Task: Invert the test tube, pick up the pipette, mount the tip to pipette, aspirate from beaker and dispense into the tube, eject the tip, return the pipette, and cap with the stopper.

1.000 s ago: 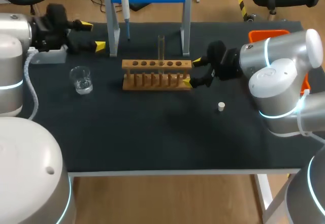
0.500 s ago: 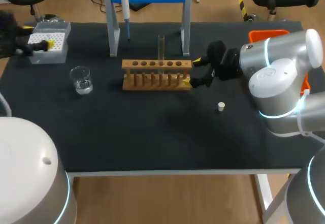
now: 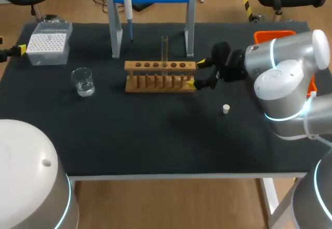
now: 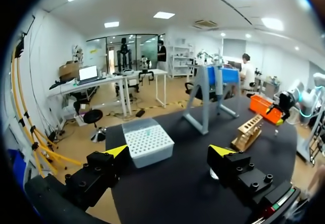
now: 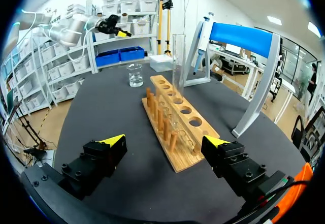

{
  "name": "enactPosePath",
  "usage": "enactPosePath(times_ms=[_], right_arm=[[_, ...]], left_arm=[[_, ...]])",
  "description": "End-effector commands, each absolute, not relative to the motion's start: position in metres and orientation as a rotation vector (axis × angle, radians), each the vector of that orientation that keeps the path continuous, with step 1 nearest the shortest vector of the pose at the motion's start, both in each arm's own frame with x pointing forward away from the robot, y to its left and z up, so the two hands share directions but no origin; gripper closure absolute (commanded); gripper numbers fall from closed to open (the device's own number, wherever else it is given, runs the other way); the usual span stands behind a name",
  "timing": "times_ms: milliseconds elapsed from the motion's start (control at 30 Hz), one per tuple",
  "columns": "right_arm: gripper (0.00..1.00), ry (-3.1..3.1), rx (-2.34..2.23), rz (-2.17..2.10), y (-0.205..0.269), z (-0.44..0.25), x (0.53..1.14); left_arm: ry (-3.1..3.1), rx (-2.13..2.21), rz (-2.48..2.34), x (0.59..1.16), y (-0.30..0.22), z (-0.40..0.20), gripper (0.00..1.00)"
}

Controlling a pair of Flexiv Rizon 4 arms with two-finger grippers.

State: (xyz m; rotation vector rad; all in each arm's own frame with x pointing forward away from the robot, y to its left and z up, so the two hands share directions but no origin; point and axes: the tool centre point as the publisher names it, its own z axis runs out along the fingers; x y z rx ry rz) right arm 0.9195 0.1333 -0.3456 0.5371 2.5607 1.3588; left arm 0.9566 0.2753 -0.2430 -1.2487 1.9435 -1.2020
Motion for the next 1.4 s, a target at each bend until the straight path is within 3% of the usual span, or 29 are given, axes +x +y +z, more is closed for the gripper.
enactPosePath(times_ms=[33, 933, 1400], right_arm=[[0.00, 2.565, 0.537, 1.358, 0.132, -0.345, 0.920], [0.00, 2.565, 0.537, 1.358, 0.132, -0.345, 0.920], [0.00, 2.565, 0.537, 1.358, 0.132, -0.345, 0.920]], left_arm=[[1.953, -1.282, -1.161, 0.992, 0.265, -0.255, 0.00], [1.891, -1.413, -1.006, 1.142, 0.254, -0.311, 0.00], [1.787, -1.530, -0.966, 1.168, 0.248, -0.345, 0.00]])
